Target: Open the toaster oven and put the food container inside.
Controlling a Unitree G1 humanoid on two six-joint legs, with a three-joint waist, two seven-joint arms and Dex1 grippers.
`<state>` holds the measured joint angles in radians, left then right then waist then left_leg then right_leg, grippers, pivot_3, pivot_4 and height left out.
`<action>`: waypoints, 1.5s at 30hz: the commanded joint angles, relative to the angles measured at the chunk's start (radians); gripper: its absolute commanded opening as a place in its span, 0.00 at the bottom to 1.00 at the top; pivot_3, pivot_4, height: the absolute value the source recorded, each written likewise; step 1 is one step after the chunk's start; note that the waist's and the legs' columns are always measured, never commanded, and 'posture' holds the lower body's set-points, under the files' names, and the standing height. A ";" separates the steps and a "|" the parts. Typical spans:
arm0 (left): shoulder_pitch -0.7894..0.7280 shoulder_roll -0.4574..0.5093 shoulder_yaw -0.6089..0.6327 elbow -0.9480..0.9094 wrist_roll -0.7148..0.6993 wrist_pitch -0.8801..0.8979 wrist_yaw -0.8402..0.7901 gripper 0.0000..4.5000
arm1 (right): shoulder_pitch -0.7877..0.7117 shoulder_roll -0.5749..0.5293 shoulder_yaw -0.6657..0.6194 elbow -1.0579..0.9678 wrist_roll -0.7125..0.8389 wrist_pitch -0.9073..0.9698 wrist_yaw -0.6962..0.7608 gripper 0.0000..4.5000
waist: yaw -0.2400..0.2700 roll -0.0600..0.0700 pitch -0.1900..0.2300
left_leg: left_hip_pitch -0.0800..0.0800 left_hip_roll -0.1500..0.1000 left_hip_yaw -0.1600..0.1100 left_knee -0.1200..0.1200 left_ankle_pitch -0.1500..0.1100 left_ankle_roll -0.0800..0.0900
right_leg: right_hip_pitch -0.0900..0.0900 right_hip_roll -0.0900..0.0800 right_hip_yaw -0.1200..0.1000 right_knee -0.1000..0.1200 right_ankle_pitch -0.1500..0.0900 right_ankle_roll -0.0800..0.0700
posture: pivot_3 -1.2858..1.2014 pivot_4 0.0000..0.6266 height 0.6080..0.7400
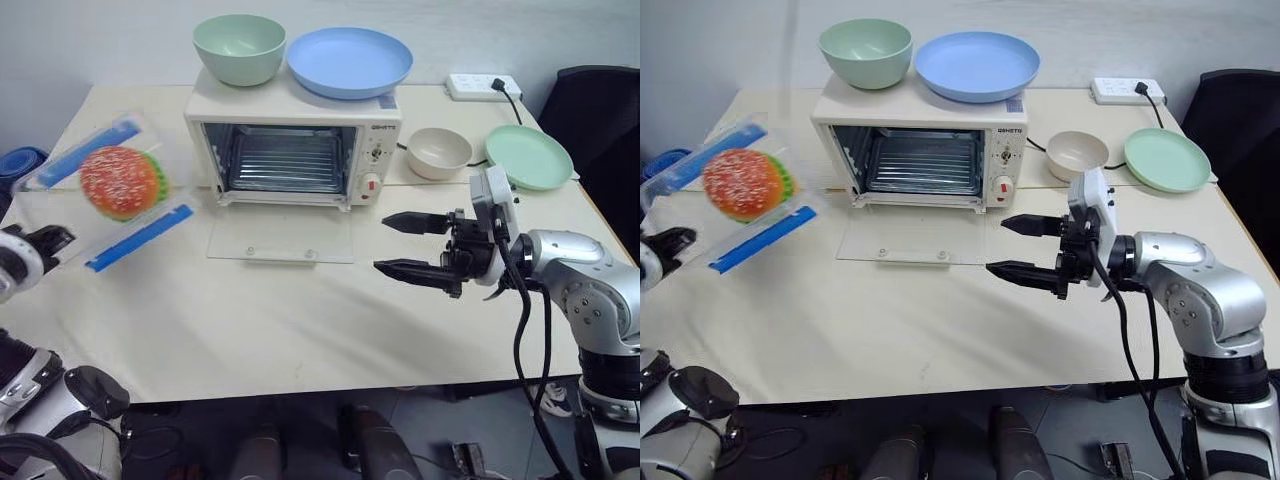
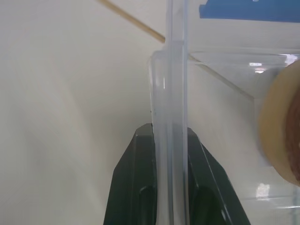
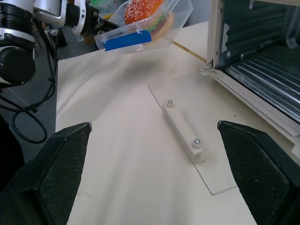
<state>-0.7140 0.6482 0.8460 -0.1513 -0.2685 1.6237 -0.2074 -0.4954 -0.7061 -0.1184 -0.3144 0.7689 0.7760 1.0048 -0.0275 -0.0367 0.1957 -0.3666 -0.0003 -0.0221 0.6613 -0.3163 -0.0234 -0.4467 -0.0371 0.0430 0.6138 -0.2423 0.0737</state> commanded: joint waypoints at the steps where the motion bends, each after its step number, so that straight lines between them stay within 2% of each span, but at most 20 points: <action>1: 0.001 0.033 -0.147 -0.047 -0.101 -0.009 -0.034 0.05 | 0.023 -0.019 -0.042 -0.044 0.002 -0.026 -0.024 1.00 | -0.002 0.000 0.000 | -0.001 0.000 0.000 0.000 0.000 0.000 | -0.001 0.000 0.000 0.000 0.000 0.000 | 0.52 0.24 1.00; 6: -0.031 0.027 -0.360 -0.050 -0.162 -0.009 -0.027 0.05 | 0.079 -0.013 -0.066 -0.083 0.007 -0.036 -0.069 1.00 | -0.001 0.000 0.000 | -0.003 0.000 0.000 -0.001 0.000 0.000 | -0.003 0.000 0.000 -0.001 0.000 0.000 | 0.52 0.24 1.00; 12: -0.173 -0.074 -0.534 0.114 -0.094 -0.079 0.019 0.05 | 0.140 -0.011 -0.105 -0.133 0.020 -0.038 -0.122 1.00 | 0.005 0.000 0.000 | -0.003 -0.002 0.000 0.000 0.001 0.002 | -0.002 0.000 -0.001 -0.001 0.001 0.001 | 0.52 0.24 1.00; 19: -0.263 -0.188 -0.617 0.284 -0.019 -0.196 0.077 0.05 | 0.193 -0.015 -0.143 -0.174 0.033 -0.040 -0.164 1.00 | 0.002 0.000 0.000 | -0.002 -0.004 0.003 0.000 0.002 0.004 | -0.001 -0.001 -0.002 -0.001 0.002 0.004 | 0.52 0.24 1.00; 20: -0.268 -0.197 -0.615 0.292 -0.014 -0.200 0.082 0.05 | 0.197 -0.015 -0.144 -0.177 0.032 -0.040 -0.171 1.00 | 0.001 0.000 0.000 | -0.002 -0.004 0.003 0.000 0.002 0.004 | -0.001 -0.001 -0.002 -0.001 0.002 0.004 | 0.52 0.24 1.00; 22: -0.269 -0.205 -0.600 0.298 -0.005 -0.212 0.094 0.20 | 0.211 -0.016 -0.143 -0.187 0.027 -0.044 -0.179 1.00 | 0.000 0.000 0.000 | -0.001 -0.004 0.005 0.000 0.002 0.005 | -0.001 -0.001 -0.002 0.000 0.003 0.005 | 0.52 0.24 1.00; 25: -0.261 -0.195 -0.578 0.289 -0.010 -0.202 0.088 0.36 | 0.226 -0.018 -0.138 -0.196 0.024 -0.048 -0.186 1.00 | 0.000 0.000 0.000 | 0.000 -0.004 0.005 0.001 0.003 0.005 | -0.001 -0.001 -0.001 0.002 0.003 0.005 | 0.52 0.24 1.00; 28: -0.242 -0.182 -0.534 0.250 -0.024 -0.190 0.076 0.57 | 0.226 -0.019 -0.131 -0.192 0.022 -0.048 -0.191 1.00 | -0.001 0.001 0.000 | 0.000 -0.004 0.005 0.002 0.003 0.005 | -0.001 -0.001 -0.002 0.004 0.003 0.005 | 0.52 0.24 1.00; 34: -0.198 -0.166 -0.410 0.142 -0.040 -0.200 0.071 0.57 | 0.207 -0.019 -0.104 -0.159 0.002 -0.055 -0.183 1.00 | 0.000 0.000 0.000 | 0.000 -0.004 0.004 0.002 0.004 0.005 | -0.002 -0.001 -0.002 0.005 0.003 0.005 | 0.52 0.24 1.00; 40: -0.108 -0.089 -0.340 0.053 -0.140 -0.299 -0.081 0.57 | 0.164 0.001 -0.027 -0.126 -0.032 -0.068 -0.169 1.00 | 0.001 0.000 0.000 | -0.001 -0.005 0.004 0.002 0.004 0.005 | -0.002 -0.002 -0.003 0.004 0.003 0.005 | 0.52 0.24 1.00; 44: -0.097 -0.083 -0.291 0.050 -0.194 -0.312 -0.115 0.57 | 0.132 0.012 0.015 -0.111 -0.043 -0.080 -0.159 1.00 | 0.002 0.000 0.000 | -0.001 -0.005 0.004 0.002 0.004 0.005 | -0.002 -0.002 -0.004 0.004 0.003 0.005 | 0.52 0.24 1.00; 45: -0.088 -0.073 -0.277 0.032 -0.224 -0.328 -0.150 0.58 | 0.125 0.018 0.019 -0.111 -0.037 -0.077 -0.158 0.96 | 0.002 0.000 0.000 | -0.001 -0.005 0.003 0.002 0.004 0.005 | -0.002 -0.002 -0.004 0.004 0.003 0.005 | 0.52 0.24 1.00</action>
<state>-0.8027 0.5545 0.5362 -0.0674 -0.4427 1.3282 -0.3125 -0.3555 -0.6954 -0.0941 -0.4173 0.7251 0.7177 0.8385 -0.0254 -0.0362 0.1956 -0.3677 -0.0054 -0.0187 0.6636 -0.3123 -0.0184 -0.4483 -0.0393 0.0387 0.6177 -0.2397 0.0782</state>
